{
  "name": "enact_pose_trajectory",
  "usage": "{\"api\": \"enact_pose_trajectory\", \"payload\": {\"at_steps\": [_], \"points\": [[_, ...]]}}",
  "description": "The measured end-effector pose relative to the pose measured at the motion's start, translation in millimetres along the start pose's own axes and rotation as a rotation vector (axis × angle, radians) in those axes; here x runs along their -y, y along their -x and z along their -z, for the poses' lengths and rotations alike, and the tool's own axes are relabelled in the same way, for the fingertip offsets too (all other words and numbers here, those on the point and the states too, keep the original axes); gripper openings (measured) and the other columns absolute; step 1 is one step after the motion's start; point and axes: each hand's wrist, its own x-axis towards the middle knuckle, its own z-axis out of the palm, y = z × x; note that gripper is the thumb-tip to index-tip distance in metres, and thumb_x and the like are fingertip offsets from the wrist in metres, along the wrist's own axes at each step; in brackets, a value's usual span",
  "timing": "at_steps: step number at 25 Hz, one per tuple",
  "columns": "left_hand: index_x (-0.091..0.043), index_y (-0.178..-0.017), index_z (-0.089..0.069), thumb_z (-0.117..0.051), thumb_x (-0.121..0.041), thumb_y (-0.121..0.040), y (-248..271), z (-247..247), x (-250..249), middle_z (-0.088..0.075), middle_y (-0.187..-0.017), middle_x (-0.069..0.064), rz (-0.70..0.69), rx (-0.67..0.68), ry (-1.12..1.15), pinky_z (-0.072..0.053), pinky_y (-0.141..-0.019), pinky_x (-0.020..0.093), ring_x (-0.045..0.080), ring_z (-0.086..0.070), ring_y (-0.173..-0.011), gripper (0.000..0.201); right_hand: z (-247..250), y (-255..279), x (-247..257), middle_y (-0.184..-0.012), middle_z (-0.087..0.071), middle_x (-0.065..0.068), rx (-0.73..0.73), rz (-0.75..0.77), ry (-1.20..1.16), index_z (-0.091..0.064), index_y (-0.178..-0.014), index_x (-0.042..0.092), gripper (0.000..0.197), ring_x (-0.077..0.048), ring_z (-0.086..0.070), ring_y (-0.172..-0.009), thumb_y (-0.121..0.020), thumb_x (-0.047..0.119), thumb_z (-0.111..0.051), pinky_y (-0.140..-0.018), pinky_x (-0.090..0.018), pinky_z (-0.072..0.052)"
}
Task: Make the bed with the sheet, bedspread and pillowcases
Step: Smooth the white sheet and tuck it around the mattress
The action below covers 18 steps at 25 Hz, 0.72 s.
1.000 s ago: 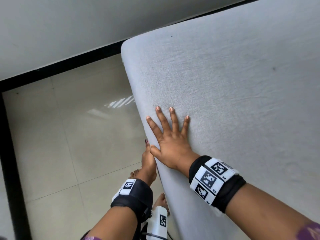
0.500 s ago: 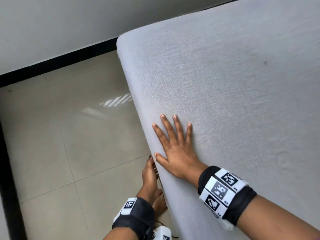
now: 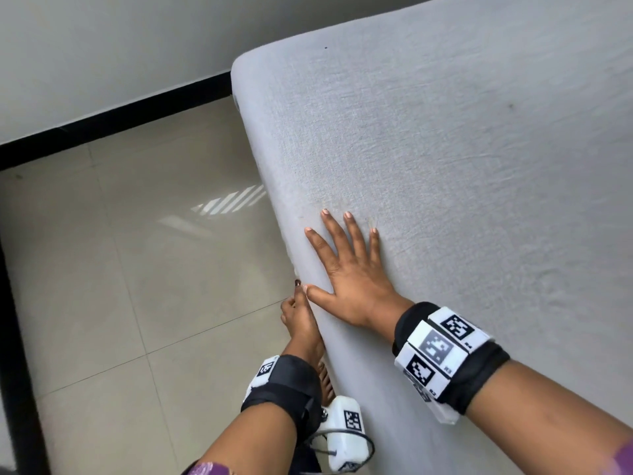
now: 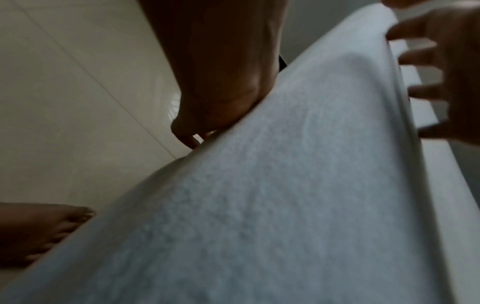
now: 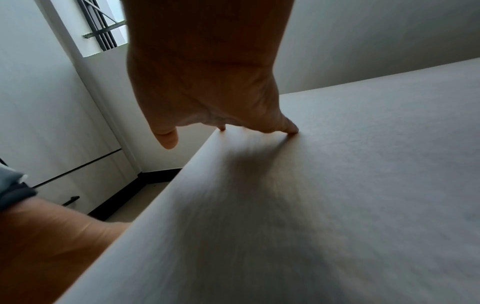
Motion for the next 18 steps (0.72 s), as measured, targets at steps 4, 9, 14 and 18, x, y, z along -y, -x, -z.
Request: {"api": "enact_pose_trajectory", "payload": {"at_steps": [4,9,14,18], "points": [[-0.018,-0.091,-0.061,-0.034,-0.052,-0.099,26.5,22.7,16.2,-0.065,-0.088,0.001,0.094,0.155,-0.071,-0.044,-0.058,0.025,0.013,-0.06,-0.075,0.044,-18.5,40.1,5.4,-0.155,0.031,0.002,0.041,-0.012,0.0,0.016,-0.15,0.029,0.092,-0.027,0.03,-0.141,-0.065,0.064,0.002,-0.114,-0.055,0.012],[-0.015,-0.089,-0.061,-0.032,-0.057,-0.097,58.8,57.2,74.0,-0.063,-0.088,0.004,0.141,0.262,-0.192,-0.045,-0.07,0.029,0.017,-0.056,-0.08,0.052,-52.2,103.5,18.5,-0.155,0.031,0.002,0.049,-0.055,-0.013,0.014,-0.151,0.025,0.077,-0.026,0.029,-0.142,-0.094,0.055,-0.029,-0.116,-0.052,0.01],[-0.01,-0.117,-0.065,-0.03,-0.061,-0.095,55.6,59.7,106.1,-0.068,-0.108,0.01,0.041,0.299,-0.149,-0.05,-0.079,0.034,0.024,-0.063,-0.102,0.065,-98.8,155.0,21.2,-0.157,0.026,0.002,0.012,-0.048,-0.001,0.005,-0.152,0.025,0.078,-0.026,0.026,-0.143,-0.087,0.059,-0.017,-0.116,-0.053,0.01],[-0.011,-0.113,-0.067,-0.027,-0.067,-0.092,58.1,47.4,108.2,-0.066,-0.111,0.014,0.035,0.288,-0.125,-0.048,-0.069,0.032,0.022,-0.063,-0.096,0.072,-113.0,167.9,16.9,-0.158,0.021,-0.001,-0.04,0.013,0.014,-0.005,-0.153,0.024,0.088,-0.027,0.022,-0.144,-0.073,0.061,-0.009,-0.115,-0.047,0.015]]}}
